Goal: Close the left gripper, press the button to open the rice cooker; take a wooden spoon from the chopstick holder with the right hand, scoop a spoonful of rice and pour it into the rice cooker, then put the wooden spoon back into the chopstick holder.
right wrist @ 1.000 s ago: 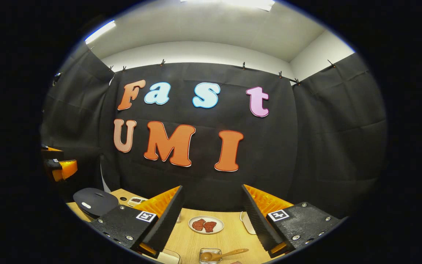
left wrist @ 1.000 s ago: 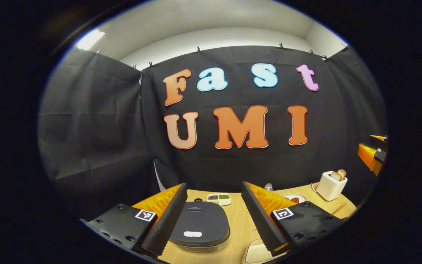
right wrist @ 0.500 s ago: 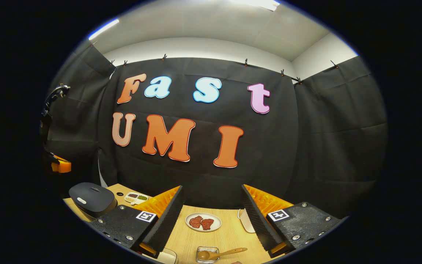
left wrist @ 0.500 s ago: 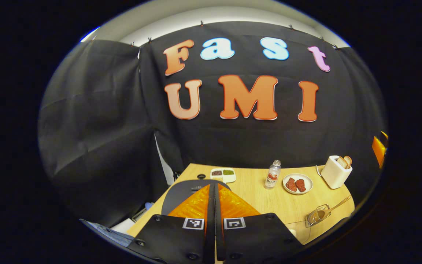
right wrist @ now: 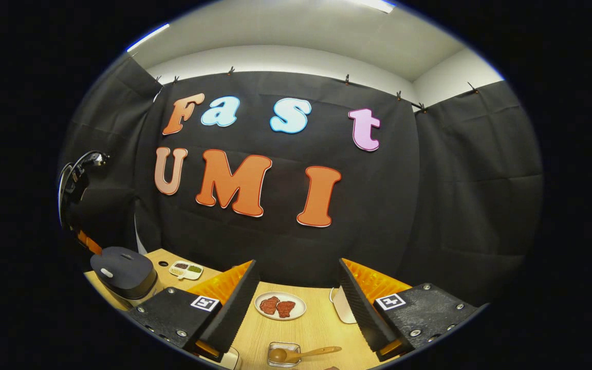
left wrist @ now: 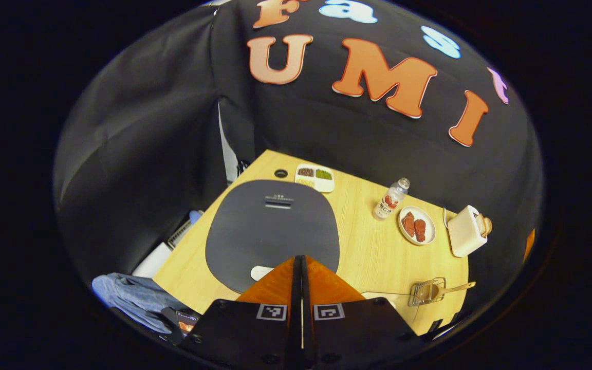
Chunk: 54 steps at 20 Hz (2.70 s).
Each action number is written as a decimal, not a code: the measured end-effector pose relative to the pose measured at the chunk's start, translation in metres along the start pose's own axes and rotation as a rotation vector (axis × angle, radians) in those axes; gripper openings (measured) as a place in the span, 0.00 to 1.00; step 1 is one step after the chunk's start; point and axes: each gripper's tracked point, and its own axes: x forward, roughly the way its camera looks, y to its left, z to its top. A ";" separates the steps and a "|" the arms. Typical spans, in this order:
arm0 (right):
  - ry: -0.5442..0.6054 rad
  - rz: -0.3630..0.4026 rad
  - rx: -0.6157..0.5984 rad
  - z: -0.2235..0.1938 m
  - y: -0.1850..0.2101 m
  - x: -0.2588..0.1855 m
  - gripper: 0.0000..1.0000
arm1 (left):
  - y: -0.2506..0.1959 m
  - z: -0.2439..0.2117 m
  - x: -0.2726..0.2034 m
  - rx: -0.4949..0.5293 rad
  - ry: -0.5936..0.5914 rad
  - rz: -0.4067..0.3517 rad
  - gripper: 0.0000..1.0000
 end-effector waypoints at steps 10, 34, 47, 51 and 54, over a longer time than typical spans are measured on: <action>0.100 0.010 0.015 -0.038 0.001 0.005 0.95 | 0.029 -0.040 0.057 -0.177 0.305 -0.031 0.04; 0.297 0.018 0.124 -0.100 0.009 0.018 0.95 | -0.005 0.052 -0.028 0.225 -0.533 0.267 0.06; 0.397 0.010 0.131 -0.155 -0.010 0.019 0.95 | -0.045 0.040 -0.070 0.197 -0.660 0.146 0.70; 0.450 0.021 0.136 -0.181 -0.014 0.018 0.95 | -0.057 0.037 -0.085 0.219 -0.706 0.140 0.83; 0.490 0.029 0.138 -0.202 -0.018 0.019 0.95 | -0.064 0.031 -0.094 0.243 -0.732 0.151 0.89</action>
